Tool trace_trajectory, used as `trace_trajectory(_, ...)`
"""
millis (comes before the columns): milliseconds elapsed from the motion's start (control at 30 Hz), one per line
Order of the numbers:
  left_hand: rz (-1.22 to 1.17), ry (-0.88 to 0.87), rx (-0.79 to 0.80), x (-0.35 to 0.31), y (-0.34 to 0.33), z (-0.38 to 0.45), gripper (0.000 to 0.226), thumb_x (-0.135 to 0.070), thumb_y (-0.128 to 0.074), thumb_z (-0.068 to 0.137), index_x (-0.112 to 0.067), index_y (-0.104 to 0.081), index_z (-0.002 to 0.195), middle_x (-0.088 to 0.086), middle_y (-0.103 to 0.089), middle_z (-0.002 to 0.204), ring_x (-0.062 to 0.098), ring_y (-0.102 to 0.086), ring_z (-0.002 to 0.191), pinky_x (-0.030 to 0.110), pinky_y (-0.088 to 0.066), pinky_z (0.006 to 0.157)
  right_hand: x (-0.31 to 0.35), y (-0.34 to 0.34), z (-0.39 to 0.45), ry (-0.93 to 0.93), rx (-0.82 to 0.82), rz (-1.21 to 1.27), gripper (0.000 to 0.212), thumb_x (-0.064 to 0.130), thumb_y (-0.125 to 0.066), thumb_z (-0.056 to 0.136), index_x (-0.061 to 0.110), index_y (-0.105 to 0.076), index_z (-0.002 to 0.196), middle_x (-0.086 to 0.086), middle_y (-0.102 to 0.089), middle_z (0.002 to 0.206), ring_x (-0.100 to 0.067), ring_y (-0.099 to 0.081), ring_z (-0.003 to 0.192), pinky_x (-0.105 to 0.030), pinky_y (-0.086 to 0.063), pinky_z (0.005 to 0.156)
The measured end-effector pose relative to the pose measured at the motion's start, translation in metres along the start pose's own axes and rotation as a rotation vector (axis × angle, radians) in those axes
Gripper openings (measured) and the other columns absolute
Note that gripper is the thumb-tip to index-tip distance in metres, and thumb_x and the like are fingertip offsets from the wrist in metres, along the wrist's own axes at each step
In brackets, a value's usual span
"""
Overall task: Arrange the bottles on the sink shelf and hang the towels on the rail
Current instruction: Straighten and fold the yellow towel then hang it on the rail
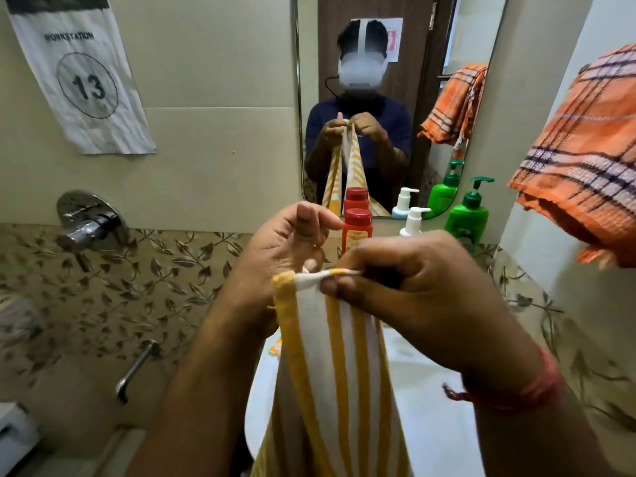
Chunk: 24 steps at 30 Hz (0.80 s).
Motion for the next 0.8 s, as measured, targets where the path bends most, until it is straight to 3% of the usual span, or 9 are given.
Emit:
trace_trajectory(67, -0.055, -0.033, 0.033, -0.005, -0.002, 0.0, 0.045, -0.056, -0.049, 0.075, -0.016, -0.065, 0.089, -0.007, -0.057, 0.07, 0.008, -0.053, 0.058, 0.017, -0.047, 0.052, -0.01, -0.017, 0.005, -0.034, 0.0, -0.021, 0.019, 0.052, -0.065, 0.085, 0.033, -0.069, 0.082, 0.012, -0.051, 0.091, -0.005, -0.054, 0.085, -0.013, -0.044, 0.066)
trace_trajectory(167, -0.147, -0.069, 0.043, -0.005, -0.001, 0.004, 0.034, -0.047, -0.059, 0.073, -0.016, -0.063, 0.084, -0.01, -0.06, 0.064, 0.004, -0.056, 0.052, 0.017, -0.047, 0.049, -0.026, -0.036, 0.008, -0.195, 0.084, 0.33, 0.018, 0.038, -0.07, 0.087, 0.021, -0.071, 0.084, 0.005, -0.053, 0.108, -0.004, -0.059, 0.101, -0.015, -0.048, 0.081)
trace_trajectory(233, -0.166, -0.082, 0.012, -0.004, 0.004, 0.006, 0.034, -0.048, -0.068, 0.069, -0.018, -0.063, 0.084, -0.009, -0.055, 0.06, 0.005, -0.048, 0.048, 0.018, -0.043, 0.046, -0.031, -0.046, 0.006, -0.262, 0.042, 0.523, 0.018, 0.028, -0.07, 0.087, 0.011, -0.07, 0.085, 0.003, -0.063, 0.097, -0.002, -0.064, 0.087, -0.018, -0.051, 0.074)
trace_trajectory(300, -0.127, -0.095, -0.033, -0.001, 0.009, 0.007, 0.033, -0.053, -0.074, 0.065, -0.024, -0.065, 0.081, -0.01, -0.056, 0.063, 0.007, -0.049, 0.052, 0.021, -0.044, 0.049, -0.031, -0.056, 0.007, -0.28, -0.001, 0.601, 0.016, 0.022, -0.069, 0.09, 0.012, -0.067, 0.077, 0.008, -0.062, 0.077, -0.003, -0.061, 0.072, -0.019, -0.049, 0.064)
trace_trajectory(400, -0.076, -0.076, -0.097, 0.002, 0.012, 0.005, 0.029, -0.051, -0.073, 0.065, -0.03, -0.069, 0.084, -0.01, -0.062, 0.073, 0.008, -0.057, 0.065, 0.024, -0.05, 0.058, -0.034, -0.065, 0.006, -0.267, -0.176, 0.566, 0.025, 0.027, -0.066, 0.091, 0.014, -0.057, 0.071, 0.005, -0.051, 0.065, -0.009, -0.051, 0.064, -0.027, -0.042, 0.058)
trace_trajectory(467, -0.128, -0.004, -0.098, 0.008, 0.015, 0.002, 0.031, -0.037, -0.072, 0.069, -0.022, -0.07, 0.096, -0.005, -0.068, 0.083, 0.007, -0.065, 0.078, 0.025, -0.057, 0.068, -0.039, -0.065, 0.007, -0.285, -0.302, 0.53, 0.027, 0.031, -0.064, 0.091, 0.014, -0.054, 0.073, -0.007, -0.05, 0.068, -0.017, -0.049, 0.064, -0.038, -0.042, 0.057)
trace_trajectory(567, -0.17, 0.108, -0.053, 0.016, 0.02, -0.005, 0.034, -0.018, -0.07, 0.074, -0.013, -0.068, 0.108, 0.008, -0.073, 0.099, 0.016, -0.071, 0.093, 0.027, -0.061, 0.077, -0.042, -0.062, 0.007, -0.284, -0.385, 0.488, 0.027, 0.031, -0.062, 0.094, 0.015, -0.052, 0.074, -0.009, -0.049, 0.069, -0.018, -0.049, 0.063, -0.04, -0.044, 0.056)
trace_trajectory(733, -0.16, 0.078, -0.074, 0.018, 0.024, -0.007, 0.032, -0.009, -0.07, 0.073, -0.012, -0.07, 0.105, 0.002, -0.076, 0.091, 0.013, -0.072, 0.088, 0.022, -0.058, 0.071, -0.042, -0.064, 0.004, -0.26, -0.451, 0.366, 0.024, 0.032, -0.06, 0.095, 0.022, -0.051, 0.076, 0.008, -0.046, 0.065, -0.005, -0.046, 0.059, -0.024, -0.04, 0.052)
trace_trajectory(800, -0.193, 0.056, -0.112, 0.018, 0.023, -0.007, 0.035, -0.008, -0.07, 0.072, -0.013, -0.069, 0.106, 0.0, -0.074, 0.084, 0.012, -0.07, 0.081, 0.023, -0.059, 0.068, -0.042, -0.065, 0.003, -0.259, -0.442, 0.329, 0.014, 0.032, -0.063, 0.096, 0.024, -0.056, 0.086, 0.006, -0.055, 0.07, -0.009, -0.055, 0.062, -0.028, -0.047, 0.053)
Point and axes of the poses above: each hand's wrist, its own z-axis towards the middle knuckle, its own y-axis out of the back of the hand, x = y × z, the point moved 2 cm from there along z, towards the middle knuckle
